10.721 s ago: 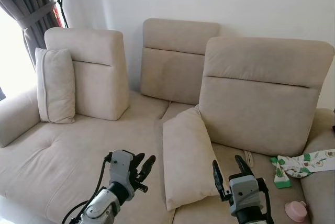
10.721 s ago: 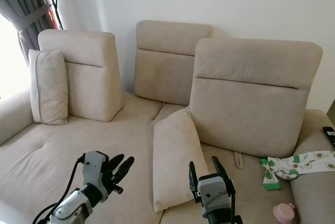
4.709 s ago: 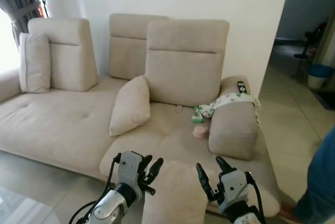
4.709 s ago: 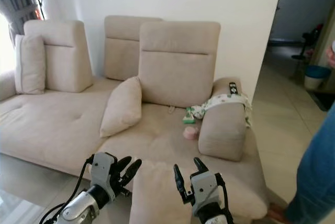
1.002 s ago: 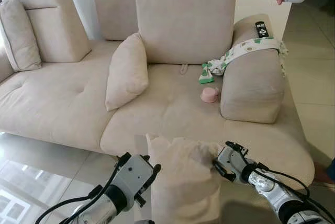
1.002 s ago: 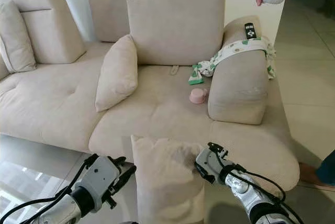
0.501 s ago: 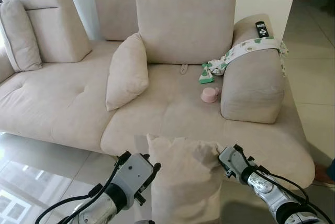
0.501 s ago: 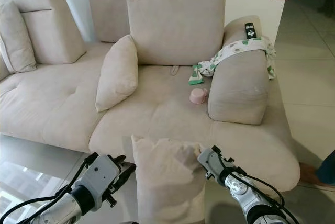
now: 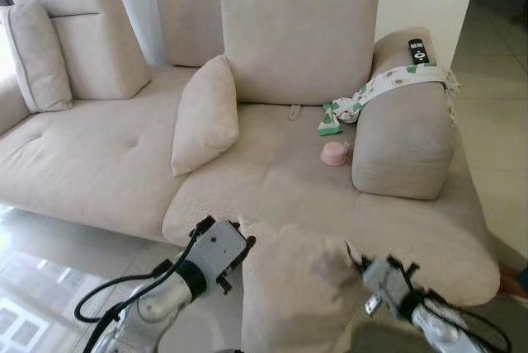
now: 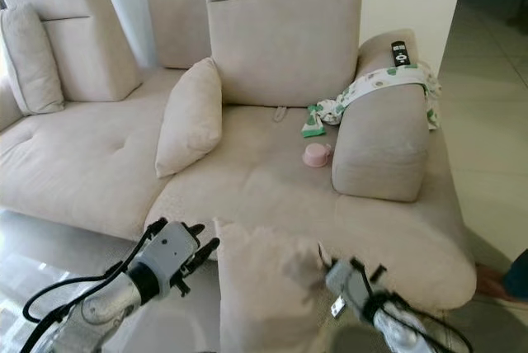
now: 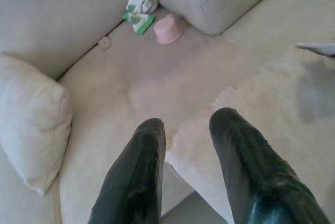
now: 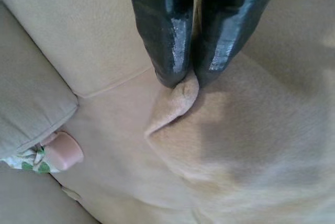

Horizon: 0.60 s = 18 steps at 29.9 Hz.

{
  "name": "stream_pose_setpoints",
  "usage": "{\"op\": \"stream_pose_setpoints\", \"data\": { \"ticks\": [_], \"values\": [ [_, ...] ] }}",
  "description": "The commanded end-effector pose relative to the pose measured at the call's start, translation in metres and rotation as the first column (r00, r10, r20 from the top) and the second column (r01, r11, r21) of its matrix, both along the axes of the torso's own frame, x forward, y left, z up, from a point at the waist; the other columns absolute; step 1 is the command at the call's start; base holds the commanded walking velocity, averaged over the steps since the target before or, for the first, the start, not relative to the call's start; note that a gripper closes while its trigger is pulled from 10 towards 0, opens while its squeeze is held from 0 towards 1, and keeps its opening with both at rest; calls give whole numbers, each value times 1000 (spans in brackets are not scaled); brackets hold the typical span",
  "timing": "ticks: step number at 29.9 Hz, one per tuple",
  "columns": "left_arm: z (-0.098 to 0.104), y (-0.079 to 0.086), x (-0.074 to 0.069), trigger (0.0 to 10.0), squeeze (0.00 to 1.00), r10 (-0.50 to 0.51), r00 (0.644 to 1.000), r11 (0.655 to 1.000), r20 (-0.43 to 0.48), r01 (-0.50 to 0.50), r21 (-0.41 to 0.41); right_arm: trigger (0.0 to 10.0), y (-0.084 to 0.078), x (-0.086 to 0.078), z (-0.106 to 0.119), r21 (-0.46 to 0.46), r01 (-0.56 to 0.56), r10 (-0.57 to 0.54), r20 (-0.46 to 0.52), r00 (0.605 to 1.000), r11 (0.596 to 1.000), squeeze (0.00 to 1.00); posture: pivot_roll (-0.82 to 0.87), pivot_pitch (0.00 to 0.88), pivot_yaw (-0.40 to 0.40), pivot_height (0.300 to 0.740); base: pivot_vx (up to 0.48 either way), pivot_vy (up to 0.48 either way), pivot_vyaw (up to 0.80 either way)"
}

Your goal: Move the pillow to the sofa from floor

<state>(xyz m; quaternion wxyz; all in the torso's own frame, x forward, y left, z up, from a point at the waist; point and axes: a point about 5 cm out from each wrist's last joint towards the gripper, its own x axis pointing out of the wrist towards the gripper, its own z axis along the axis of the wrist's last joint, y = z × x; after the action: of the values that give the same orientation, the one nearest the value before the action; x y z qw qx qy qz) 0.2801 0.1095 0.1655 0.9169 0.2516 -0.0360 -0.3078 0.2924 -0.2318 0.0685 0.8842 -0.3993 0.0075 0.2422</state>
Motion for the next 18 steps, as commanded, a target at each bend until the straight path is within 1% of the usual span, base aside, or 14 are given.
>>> {"op": "stream_pose_setpoints", "data": {
  "ticks": [1,2,3,4,5,7,8,9,11,12,14,15,17,18],
  "values": [
    [-12,4,2,10000,0,-49,998,996,-42,52,72,0,16,-7,0,-45,-121,122,18,992,992,0,186,21,155,565,0,0,0],
    [-16,2,3,10000,0,-87,995,990,-54,93,108,0,18,-11,2,-74,-155,157,26,987,985,0,186,21,155,565,0,0,0],
    [-21,2,5,10000,0,-135,987,976,-83,147,158,0,21,-15,5,-111,-195,200,39,979,975,0,155,4,152,565,0,0,0],
    [-25,1,6,10000,0,-161,981,966,-103,178,187,0,23,-17,7,-133,-217,225,46,973,967,0,155,4,152,565,0,0,0],
    [-25,1,6,10000,0,-161,981,966,-103,178,187,0,23,-17,7,-133,-217,225,46,973,967,0,155,4,152,565,0,0,0],
    [-32,3,8,10000,0,-214,965,933,-152,248,261,0,25,-20,13,-185,-253,269,63,961,950,0,135,0,150,565,0,0,0],
    [-32,3,8,10000,0,-214,965,933,-152,248,261,0,25,-20,13,-185,-253,269,63,961,950,0,135,0,150,565,0,0,0],
    [-35,4,10,10000,0,-230,961,914,-156,268,304,0,27,-20,17,-214,-272,293,72,954,938,0,120,0,149,565,0,0,0],
    [-35,5,21,10000,0,-244,958,885,-147,282,370,0,33,-23,27,-292,-330,369,89,925,898,0,104,0,146,565,0,0,0],
    [-35,5,21,10000,0,-244,958,885,-147,282,370,0,33,-23,27,-292,-330,369,89,925,898,0,104,0,146,565,0,0,0],
    [-33,4,30,10000,0,-241,962,874,-130,273,402,0,39,-26,34,-345,-373,425,89,901,861,0,96,0,142,565,0,0,0],
    [-33,4,30,10000,0,-241,962,874,-130,273,402,0,39,-26,34,-345,-373,425,89,901,861,0,96,0,142,565,0,0,0],
    [-28,4,39,10000,0,-227,968,873,-108,251,419,0,45,-29,41,-383,-418,480,81,873,824,0,91,0,135,565,0,0,0],
    [-25,4,42,10000,157,-226,968,873,-105,249,419,0,48,-31,44,-396,-434,501,79,862,809,0,91,0,134,565,0,0,0]
  ]
}}
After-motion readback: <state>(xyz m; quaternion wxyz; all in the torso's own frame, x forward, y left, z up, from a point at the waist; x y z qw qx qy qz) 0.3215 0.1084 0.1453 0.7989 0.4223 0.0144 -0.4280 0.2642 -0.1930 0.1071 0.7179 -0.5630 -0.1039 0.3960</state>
